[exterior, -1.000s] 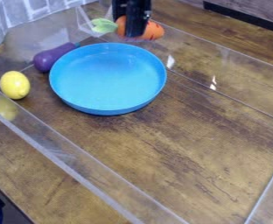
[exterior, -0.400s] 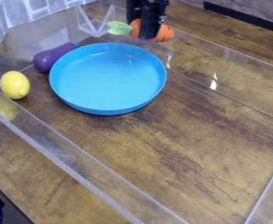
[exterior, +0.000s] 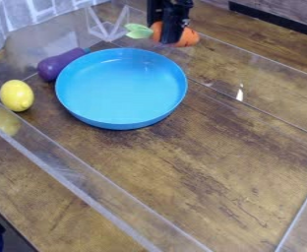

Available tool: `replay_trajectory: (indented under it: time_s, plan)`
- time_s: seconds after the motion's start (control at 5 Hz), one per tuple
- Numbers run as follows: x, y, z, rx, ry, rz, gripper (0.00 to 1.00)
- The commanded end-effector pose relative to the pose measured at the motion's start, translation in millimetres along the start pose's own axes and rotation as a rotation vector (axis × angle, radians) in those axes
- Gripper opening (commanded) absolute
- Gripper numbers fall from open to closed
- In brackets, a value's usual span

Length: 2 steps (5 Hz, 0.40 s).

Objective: Put the carrot on the blue tray

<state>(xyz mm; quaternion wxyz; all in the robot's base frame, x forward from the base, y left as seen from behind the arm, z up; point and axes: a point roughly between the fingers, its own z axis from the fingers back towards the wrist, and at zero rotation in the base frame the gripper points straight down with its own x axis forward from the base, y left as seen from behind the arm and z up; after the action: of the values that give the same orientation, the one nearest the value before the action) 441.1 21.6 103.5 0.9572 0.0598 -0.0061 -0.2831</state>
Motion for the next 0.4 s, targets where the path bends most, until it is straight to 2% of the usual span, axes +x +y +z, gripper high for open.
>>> replay_trajectory:
  time_s: [0.0, 0.2]
  plan:
    - [7.3, 4.1, 27.9, 0.059, -0.075, -0.019, 0.0]
    - [-2.4, 13.9, 31.7, 0.072, -0.081, -0.025, 0.0]
